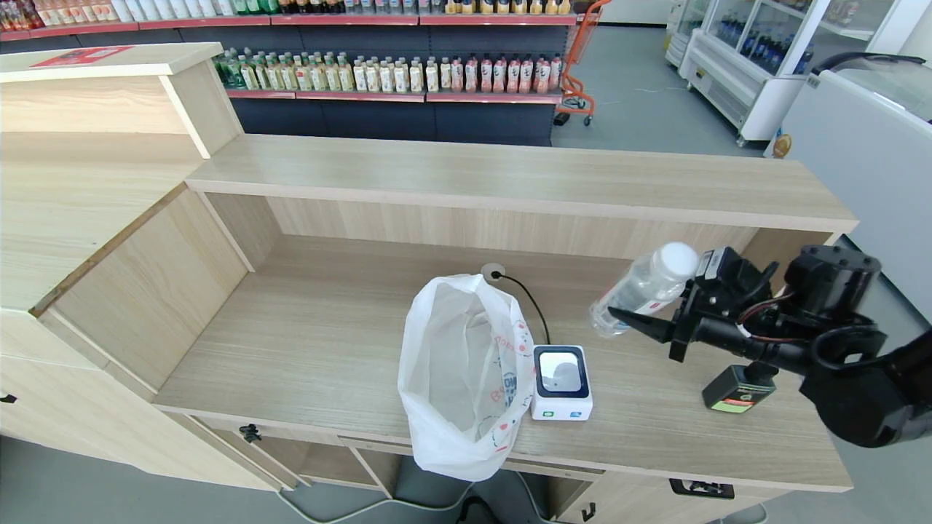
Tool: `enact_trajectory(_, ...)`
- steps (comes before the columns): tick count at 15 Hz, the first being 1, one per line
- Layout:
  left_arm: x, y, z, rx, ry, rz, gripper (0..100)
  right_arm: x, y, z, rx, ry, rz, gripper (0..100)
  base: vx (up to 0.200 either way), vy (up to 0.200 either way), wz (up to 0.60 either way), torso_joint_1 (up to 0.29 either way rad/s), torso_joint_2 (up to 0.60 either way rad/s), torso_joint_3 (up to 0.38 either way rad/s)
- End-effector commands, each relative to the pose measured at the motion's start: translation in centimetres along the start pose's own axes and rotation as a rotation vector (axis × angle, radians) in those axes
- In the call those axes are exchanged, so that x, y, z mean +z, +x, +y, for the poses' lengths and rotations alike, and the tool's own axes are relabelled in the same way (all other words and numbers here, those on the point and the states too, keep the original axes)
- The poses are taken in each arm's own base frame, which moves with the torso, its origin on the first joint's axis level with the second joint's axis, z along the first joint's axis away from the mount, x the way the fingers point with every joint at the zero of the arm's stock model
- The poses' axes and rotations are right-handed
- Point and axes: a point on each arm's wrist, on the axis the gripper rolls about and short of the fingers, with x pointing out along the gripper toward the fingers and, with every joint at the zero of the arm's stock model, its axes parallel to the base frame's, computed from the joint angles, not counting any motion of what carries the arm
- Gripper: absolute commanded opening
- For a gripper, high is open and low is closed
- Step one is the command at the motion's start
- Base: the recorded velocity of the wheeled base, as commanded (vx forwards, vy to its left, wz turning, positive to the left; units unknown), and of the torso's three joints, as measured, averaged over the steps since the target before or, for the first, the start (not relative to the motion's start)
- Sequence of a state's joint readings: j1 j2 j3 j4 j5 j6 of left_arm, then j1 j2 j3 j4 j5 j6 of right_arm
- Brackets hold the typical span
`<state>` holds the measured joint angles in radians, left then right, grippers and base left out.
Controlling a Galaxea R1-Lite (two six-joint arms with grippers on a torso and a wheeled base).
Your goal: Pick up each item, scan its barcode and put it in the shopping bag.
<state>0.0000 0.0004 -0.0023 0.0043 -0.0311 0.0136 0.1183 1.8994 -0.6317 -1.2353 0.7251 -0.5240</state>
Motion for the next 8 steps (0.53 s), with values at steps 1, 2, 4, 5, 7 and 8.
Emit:
enact_trajectory(1, 0.0, 0.0, 0.0, 0.0, -0.001, 0.002, 0, 3.3, -3.1, 0.5, -0.204, 0.143, 0.051, 0, 0.0, 0.0, 0.0, 0.0, 0.0, 0.0)
enact_trajectory(2, 0.0, 0.0, 0.0, 0.0, -0.001, -0.001, 0, 3.8, -3.4, 1.6, -0.293, 0.268, 0.116, 0, 0.0, 0.0, 0.0, 0.0, 0.0, 0.0)
enact_trajectory(4, 0.0, 0.0, 0.0, 0.0, 0.0, 0.002, 0, 4.1, -3.7, 3.2, -0.4, 0.401, 0.221, 0, 0.0, 0.0, 0.0, 0.0, 0.0, 0.0)
enact_trajectory(5, 0.0, 0.0, 0.0, 0.0, 0.0, 0.001, 0, 3.9, -3.8, 3.6, -0.439, 0.415, 0.278, 0, 0.0, 0.0, 0.0, 0.0, 0.0, 0.0)
enact_trajectory(7, 0.0, 0.0, 0.0, 0.0, -0.001, -0.001, 0, 4.1, -4.0, 4.0, -0.477, 0.425, 0.308, 0, 0.0, 0.0, 0.0, 0.0, 0.0, 0.0)
enact_trajectory(8, 0.0, 0.0, 0.0, -0.001, 0.0, 0.002, 0, 4.3, -4.7, 4.4, -0.492, 0.443, 0.286, 0, 0.0, 0.0, 0.0, 0.0, 0.0, 0.0)
